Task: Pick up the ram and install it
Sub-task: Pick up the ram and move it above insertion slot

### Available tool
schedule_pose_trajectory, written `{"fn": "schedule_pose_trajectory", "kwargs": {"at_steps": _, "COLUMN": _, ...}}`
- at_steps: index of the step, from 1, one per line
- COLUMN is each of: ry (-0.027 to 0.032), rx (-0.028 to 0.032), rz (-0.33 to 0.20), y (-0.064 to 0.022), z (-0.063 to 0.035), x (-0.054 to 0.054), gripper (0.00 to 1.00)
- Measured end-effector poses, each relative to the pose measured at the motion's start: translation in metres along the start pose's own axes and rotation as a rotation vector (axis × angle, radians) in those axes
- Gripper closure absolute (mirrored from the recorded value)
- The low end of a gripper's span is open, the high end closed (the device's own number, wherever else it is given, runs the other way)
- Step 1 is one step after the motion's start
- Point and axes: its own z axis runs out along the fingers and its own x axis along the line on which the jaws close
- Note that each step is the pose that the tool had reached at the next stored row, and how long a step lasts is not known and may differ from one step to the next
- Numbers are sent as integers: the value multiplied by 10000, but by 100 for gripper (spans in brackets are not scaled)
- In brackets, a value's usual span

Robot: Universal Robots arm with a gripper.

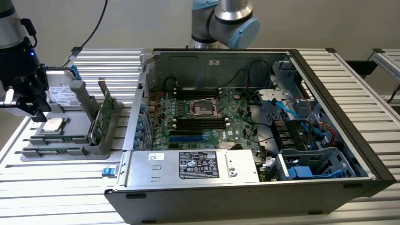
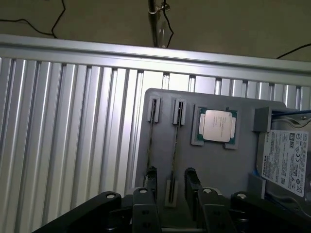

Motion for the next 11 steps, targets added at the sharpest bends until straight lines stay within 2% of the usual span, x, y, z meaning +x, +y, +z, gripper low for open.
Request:
{"fn": "schedule_pose_trajectory", "kwargs": {"at_steps": 6, "ry": 3, "rx": 144, "rz": 86, "y": 7, "z": 83, "x": -4, "gripper": 64}}
{"fn": "schedule_pose_trajectory", "kwargs": {"at_steps": 11, "ry": 11, "rx": 248, "rz": 96, "y": 53, "z": 170, "x": -10, "gripper": 64}}
